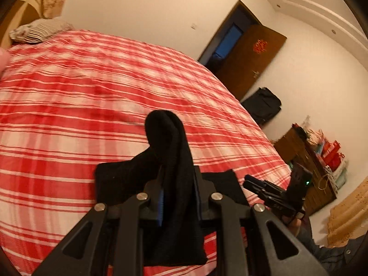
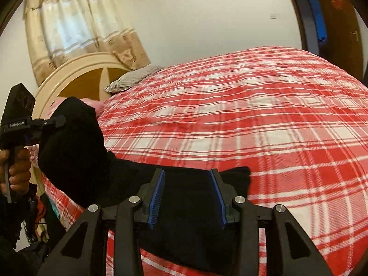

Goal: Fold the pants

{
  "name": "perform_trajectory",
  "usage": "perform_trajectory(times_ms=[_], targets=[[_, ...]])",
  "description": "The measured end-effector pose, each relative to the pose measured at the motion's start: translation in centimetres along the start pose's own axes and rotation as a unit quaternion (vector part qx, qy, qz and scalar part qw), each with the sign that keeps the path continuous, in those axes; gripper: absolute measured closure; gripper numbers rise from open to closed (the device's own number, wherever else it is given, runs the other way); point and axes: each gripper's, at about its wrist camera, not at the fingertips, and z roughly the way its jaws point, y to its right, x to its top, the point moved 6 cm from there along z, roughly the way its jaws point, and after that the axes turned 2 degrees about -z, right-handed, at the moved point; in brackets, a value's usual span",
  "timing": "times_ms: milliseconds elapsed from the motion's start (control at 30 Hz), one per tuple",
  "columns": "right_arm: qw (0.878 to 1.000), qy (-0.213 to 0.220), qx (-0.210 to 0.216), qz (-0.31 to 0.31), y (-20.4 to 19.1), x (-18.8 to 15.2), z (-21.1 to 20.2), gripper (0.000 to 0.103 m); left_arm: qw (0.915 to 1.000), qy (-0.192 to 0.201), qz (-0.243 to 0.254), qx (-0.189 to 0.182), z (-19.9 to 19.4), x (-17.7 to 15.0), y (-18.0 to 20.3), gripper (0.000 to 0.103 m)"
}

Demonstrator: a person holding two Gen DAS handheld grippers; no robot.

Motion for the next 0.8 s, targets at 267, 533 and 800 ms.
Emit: perform_trajectory(times_ms=[267, 533, 800], targets=[[0.999, 0.015, -0.014, 0.036, 2.9, -0.4, -0.9, 0.061, 0.9989, -0.035, 0.019, -0.026, 4.1, 0.3, 5.3, 0.083], [0.998, 0.014, -0.017, 0.066, 4.9, -1.0, -0.6, 0.061, 0.9942, -0.088, 0.058, -0.023, 9.0, -1.8, 9.5, 0.082], [0.997, 0.011, -0.021, 0.079, 5.8, -1.4, -0.4, 0.061, 0.9882, -0.129, 0.082, 0.015, 14.5, -4.2, 10.0, 0.082]])
